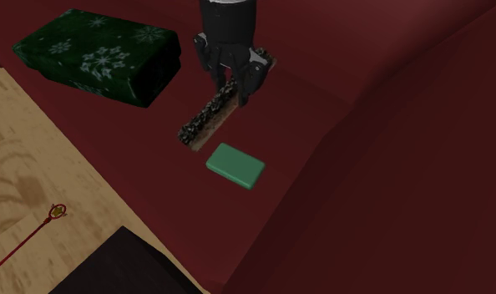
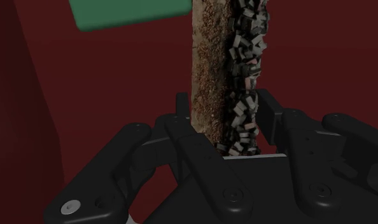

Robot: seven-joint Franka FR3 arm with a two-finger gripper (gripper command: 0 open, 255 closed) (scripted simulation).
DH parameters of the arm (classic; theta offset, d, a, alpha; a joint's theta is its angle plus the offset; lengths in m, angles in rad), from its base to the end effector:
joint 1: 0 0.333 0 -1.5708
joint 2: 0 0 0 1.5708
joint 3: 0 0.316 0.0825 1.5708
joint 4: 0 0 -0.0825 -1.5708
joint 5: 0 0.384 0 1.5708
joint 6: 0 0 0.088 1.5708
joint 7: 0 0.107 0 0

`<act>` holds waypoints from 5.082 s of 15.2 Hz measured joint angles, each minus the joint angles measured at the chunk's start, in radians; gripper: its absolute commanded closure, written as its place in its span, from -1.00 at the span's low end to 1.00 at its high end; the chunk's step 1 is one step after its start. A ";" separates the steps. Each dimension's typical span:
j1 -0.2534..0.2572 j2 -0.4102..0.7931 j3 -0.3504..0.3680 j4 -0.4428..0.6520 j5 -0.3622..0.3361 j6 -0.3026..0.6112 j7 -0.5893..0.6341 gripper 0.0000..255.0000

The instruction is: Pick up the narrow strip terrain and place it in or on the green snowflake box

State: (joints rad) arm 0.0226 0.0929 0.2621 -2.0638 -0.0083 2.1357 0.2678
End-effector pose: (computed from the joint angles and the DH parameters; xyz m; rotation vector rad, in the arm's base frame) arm 0.5406 0.1558 0.3893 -3.1297 -0.0321 0.0341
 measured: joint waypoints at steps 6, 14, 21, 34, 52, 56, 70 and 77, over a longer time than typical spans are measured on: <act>-0.002 -0.032 0.000 0.044 0.010 -0.074 -0.007 1.00; -0.003 -0.063 0.000 0.117 0.018 -0.178 -0.010 1.00; -0.005 -0.079 -0.001 0.194 0.022 -0.270 -0.014 1.00; 0.137 0.025 0.121 0.330 -0.016 -0.306 0.257 1.00; 0.411 0.366 0.206 0.725 -0.171 -0.392 0.602 1.00; 0.408 0.373 0.203 0.682 -0.175 -0.342 0.606 1.00; 0.401 0.379 0.199 0.612 -0.180 -0.267 0.609 -1.00; 0.407 0.376 0.202 0.681 -0.176 -0.336 0.604 -1.00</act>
State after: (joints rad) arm 0.4294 0.4692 0.4641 -1.3827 -0.1845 1.7998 0.8718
